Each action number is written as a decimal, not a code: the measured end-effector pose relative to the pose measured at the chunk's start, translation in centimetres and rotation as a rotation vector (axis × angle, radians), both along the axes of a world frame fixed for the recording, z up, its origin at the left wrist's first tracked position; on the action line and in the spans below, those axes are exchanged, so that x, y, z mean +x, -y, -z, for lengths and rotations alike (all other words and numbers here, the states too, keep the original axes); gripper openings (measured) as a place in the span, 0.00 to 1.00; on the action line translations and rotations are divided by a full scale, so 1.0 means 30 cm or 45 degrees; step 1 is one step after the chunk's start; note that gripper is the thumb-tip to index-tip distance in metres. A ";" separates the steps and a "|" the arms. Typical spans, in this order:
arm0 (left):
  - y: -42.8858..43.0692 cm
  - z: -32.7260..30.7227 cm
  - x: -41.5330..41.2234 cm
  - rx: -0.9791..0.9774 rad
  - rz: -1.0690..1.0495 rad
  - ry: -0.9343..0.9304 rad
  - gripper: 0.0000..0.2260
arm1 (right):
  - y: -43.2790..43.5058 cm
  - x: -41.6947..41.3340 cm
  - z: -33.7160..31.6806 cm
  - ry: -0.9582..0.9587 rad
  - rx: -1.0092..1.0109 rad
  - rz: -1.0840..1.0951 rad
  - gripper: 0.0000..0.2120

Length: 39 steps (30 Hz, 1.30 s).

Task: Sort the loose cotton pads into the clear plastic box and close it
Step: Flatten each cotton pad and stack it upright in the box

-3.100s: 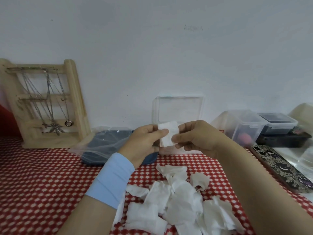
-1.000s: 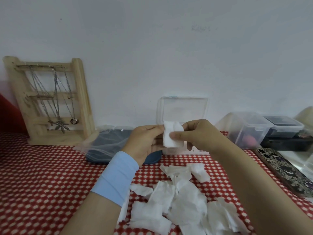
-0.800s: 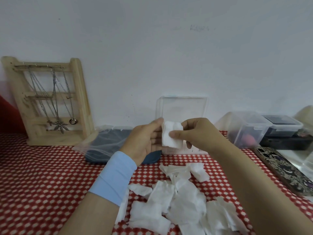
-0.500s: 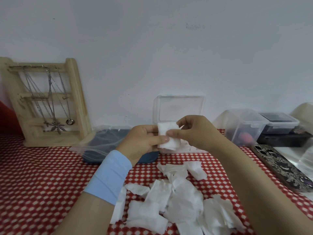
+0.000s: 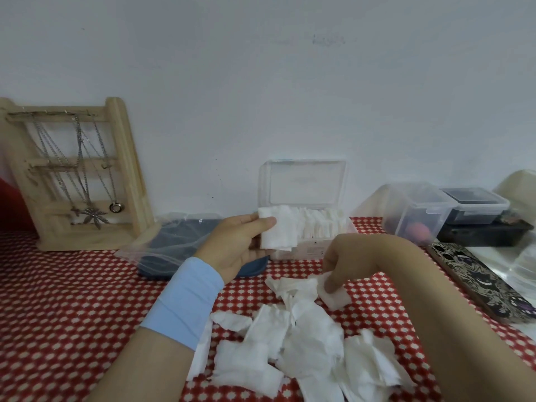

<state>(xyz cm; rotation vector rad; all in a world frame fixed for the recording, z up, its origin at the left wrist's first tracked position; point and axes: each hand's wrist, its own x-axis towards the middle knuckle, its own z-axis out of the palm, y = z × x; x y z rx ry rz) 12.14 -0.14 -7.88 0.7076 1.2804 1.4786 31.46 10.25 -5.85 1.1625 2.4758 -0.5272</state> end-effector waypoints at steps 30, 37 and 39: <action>0.014 -0.023 0.027 0.033 0.184 -0.193 0.14 | 0.042 -0.073 -0.045 -1.146 -0.137 0.362 0.07; 0.018 -0.025 0.016 0.039 0.245 -0.067 0.14 | 0.030 -0.068 -0.029 -1.210 -0.354 0.439 0.17; 0.019 -0.031 0.024 -0.007 0.245 -0.088 0.11 | 0.027 -0.065 -0.023 -1.230 -0.415 0.409 0.16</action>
